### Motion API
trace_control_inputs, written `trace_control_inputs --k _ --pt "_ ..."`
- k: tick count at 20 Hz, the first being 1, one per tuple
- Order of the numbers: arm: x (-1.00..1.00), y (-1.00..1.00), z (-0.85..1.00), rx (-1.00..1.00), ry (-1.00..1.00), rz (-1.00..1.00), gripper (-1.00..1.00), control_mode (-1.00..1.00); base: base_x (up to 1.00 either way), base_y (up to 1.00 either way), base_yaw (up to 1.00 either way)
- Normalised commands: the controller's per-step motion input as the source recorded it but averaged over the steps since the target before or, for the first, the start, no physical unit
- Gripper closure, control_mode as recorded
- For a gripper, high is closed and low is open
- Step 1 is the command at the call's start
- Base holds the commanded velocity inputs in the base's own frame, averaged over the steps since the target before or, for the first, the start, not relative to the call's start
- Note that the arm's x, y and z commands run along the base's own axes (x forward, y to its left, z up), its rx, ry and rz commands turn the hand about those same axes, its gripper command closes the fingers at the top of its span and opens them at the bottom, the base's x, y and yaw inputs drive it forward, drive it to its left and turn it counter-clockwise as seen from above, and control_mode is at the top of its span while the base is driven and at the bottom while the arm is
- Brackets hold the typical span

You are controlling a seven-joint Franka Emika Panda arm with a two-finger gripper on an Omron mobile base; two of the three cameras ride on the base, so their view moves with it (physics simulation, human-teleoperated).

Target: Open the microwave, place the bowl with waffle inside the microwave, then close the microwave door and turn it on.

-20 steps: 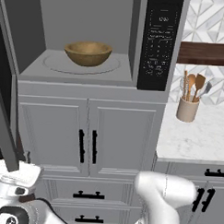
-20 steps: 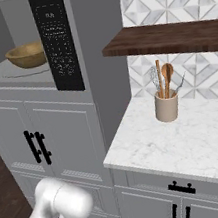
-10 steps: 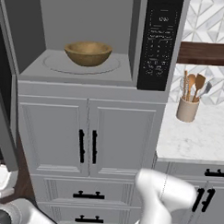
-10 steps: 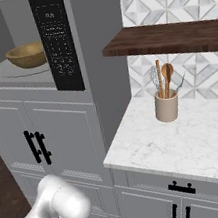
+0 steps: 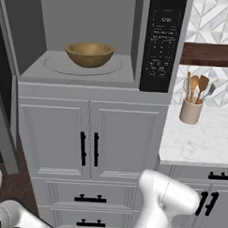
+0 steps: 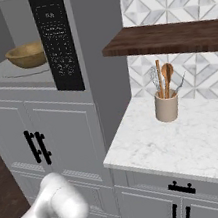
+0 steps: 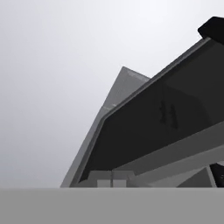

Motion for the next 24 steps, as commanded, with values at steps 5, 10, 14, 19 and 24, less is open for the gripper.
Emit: trace_control_inputs --k 5,10,14,19,24 --pt "0.00 0.00 0.43 0.04 0.00 0.00 1.00 -1.00 0.00 0.00 0.00" --pt "0.00 -0.03 0.57 0.10 0.00 0.00 1.00 -1.00 0.00 0.00 0.00" --pt "0.00 -0.50 0.55 0.20 0.00 0.00 1.00 -1.00 0.00 0.00 0.00" --pt "0.00 -0.95 0.60 0.35 -0.01 0.00 1.00 -1.00 0.00 0.00 0.00" --pt "0.00 -1.00 0.72 0.49 -0.08 0.00 1.00 -1.00 0.00 0.00 0.00"
